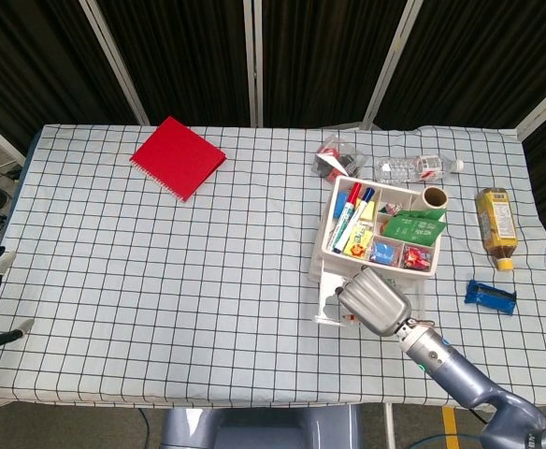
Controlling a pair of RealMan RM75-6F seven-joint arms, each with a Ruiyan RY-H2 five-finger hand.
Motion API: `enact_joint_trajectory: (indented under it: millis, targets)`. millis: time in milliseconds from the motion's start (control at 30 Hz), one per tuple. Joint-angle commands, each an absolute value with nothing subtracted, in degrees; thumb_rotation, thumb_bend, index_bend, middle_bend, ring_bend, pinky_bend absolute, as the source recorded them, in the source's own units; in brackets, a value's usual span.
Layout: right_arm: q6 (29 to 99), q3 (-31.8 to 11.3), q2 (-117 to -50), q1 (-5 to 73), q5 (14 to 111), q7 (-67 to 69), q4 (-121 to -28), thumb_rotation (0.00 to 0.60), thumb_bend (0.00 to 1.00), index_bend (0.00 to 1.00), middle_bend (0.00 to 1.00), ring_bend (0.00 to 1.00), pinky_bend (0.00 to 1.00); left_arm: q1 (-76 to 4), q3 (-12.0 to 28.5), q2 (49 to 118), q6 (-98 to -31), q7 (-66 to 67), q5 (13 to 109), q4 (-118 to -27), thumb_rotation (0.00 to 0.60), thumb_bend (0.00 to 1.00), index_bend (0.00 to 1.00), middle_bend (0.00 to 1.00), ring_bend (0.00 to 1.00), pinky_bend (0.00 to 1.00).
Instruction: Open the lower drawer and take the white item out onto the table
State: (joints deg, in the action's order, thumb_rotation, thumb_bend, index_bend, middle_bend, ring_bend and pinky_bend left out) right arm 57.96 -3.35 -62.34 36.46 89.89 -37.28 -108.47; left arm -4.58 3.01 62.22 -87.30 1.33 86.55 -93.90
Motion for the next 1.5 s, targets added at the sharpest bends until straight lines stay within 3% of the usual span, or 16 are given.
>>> enact_joint_trajectory:
  millis: [33, 533, 1100, 1333, 1500]
  targets:
    - [58.5, -3.4, -61.6, 36.1, 90.2, -37.8, -109.6, 0.600, 0.36, 0.70, 1.00, 1.00, 0.75, -4.5, 3.1, 62.1, -87.4, 1.2, 86.5, -93.9, 0.600, 0.12, 0.00, 0.00, 0.00, 0.00]
    - [62.4, -4.8, -60.1, 34.8, 92.4, -40.8, -114.1, 0.600, 0.36, 0.70, 1.00, 1.00, 0.75, -4.3, 3.0, 61.9, -87.9, 1.0, 87.0, -94.2, 0.600, 0.12, 0.00, 0.00, 0.00, 0.00]
    - [63.7, -10.8, -72.1, 38.6, 91.1, -48.3, -110.4, 0.600, 0.34, 0.70, 1.00, 1.00, 0.75, -4.3, 3.1, 61.4, -87.4, -0.2, 86.4, -94.3, 0.600, 0.12, 0.00, 0.00, 0.00, 0.00]
    - [63.5, -11.4, -73.7, 39.2, 88.9, -51.9, -110.1, 0.600, 0.19, 0.51, 1.00, 1.00, 0.75, -4.3, 3.2, 61.1, -87.3, -1.3, 86.2, -93.9, 0.600, 0.12, 0.00, 0.00, 0.00, 0.00]
    - [63.9, -11.0, -73.5, 38.8, 88.2, -53.7, -110.1, 0.600, 0.15, 0.42, 1.00, 1.00, 0.75, -4.3, 3.2, 61.0, -87.5, -1.5, 86.4, -94.0, 0.600, 0.12, 0.00, 0.00, 0.00, 0.00]
